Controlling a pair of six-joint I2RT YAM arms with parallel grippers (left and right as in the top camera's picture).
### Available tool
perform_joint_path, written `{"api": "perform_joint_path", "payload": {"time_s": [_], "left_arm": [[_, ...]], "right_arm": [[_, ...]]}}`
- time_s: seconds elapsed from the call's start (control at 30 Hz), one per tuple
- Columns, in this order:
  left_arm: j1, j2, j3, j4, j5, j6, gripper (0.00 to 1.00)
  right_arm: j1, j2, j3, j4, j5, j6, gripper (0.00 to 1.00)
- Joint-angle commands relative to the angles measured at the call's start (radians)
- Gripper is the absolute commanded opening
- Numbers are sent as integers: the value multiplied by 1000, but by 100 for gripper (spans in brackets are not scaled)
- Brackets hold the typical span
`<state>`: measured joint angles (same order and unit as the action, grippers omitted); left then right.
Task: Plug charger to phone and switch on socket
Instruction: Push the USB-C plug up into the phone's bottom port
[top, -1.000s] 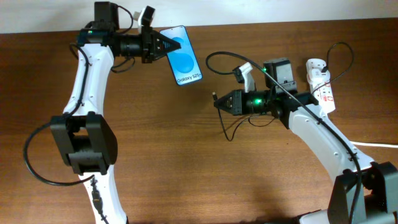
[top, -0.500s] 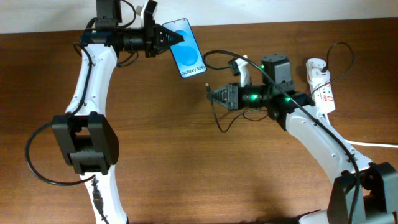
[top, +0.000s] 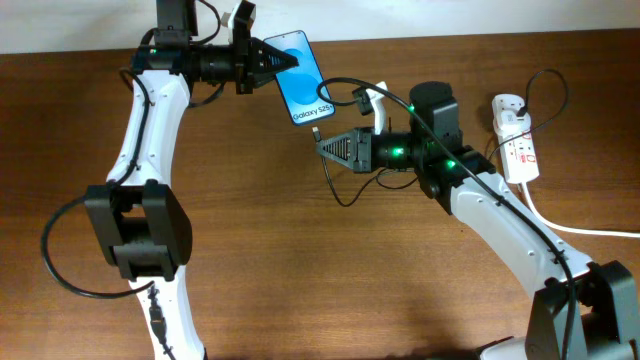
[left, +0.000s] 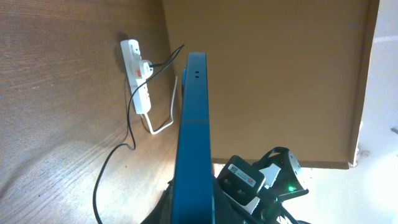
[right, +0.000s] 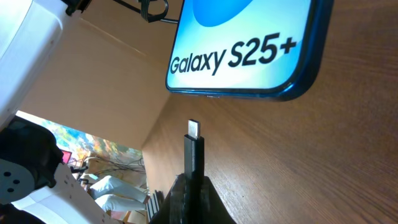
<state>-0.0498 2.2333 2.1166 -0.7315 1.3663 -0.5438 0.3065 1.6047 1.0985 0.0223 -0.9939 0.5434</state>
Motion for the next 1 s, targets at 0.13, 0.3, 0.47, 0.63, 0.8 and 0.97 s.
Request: {"api": "perform_joint_path", "payload": {"time_s": [0.13, 0.3, 0.47, 0.63, 0.8, 0.97], "left_arm": [[-3, -1, 8, 14, 51, -1, 0], [-3, -1, 8, 17, 69, -1, 0], [-3, -1, 8, 24, 113, 26, 0], [-3, -1, 8, 24, 104, 45, 0], [-3, -1, 8, 24, 105, 45, 0], [-25, -1, 8, 24, 111, 44, 0]], "right_arm": [[1, -11, 0, 31, 6, 16, 4], [0, -10, 0, 30, 16, 16, 4], [0, -10, 0, 21, 37, 16, 4], [0, -10, 0, 55, 2, 16, 4], [0, -10, 0, 53, -1, 16, 4], [0, -10, 0, 54, 0, 21, 4]]}}
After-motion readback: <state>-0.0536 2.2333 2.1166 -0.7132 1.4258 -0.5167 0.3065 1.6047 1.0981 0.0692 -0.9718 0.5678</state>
